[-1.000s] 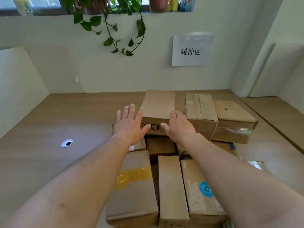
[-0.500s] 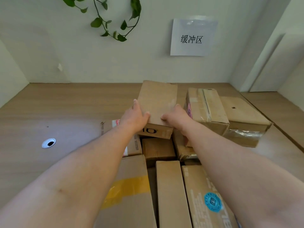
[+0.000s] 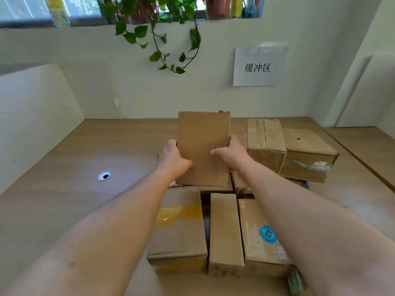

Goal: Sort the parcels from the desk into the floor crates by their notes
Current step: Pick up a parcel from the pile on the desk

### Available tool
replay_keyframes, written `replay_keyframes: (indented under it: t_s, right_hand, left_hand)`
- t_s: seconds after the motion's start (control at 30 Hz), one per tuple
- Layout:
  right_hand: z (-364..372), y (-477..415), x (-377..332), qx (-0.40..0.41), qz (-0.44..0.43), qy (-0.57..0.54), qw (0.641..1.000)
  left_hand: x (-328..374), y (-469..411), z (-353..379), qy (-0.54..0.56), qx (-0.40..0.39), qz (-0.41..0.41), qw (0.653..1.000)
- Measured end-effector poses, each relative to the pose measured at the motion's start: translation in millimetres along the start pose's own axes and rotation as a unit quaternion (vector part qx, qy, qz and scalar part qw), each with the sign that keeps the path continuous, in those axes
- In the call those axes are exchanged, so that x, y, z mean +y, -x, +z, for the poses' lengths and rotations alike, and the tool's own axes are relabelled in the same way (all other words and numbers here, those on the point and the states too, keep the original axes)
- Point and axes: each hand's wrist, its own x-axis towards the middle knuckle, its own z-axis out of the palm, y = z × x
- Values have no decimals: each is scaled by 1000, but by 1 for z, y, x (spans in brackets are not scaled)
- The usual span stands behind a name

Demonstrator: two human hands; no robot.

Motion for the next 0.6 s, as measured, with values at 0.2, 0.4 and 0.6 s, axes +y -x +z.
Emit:
replay_keyframes:
  t_s: [0.2,0.4,0.6]
  right_hand:
    - [8,56,-8,-58,-23,-37,997]
    - [34,105,-26,-91,-49,-40,994]
    - [77,141,-44,-162,-32,-30,986]
  left_hand:
    - [-12,66,-29,140,47,-36,988]
    - [-30,132,-65,187,89,-64,976]
    - [-57,180,-103,181,180,-128,958]
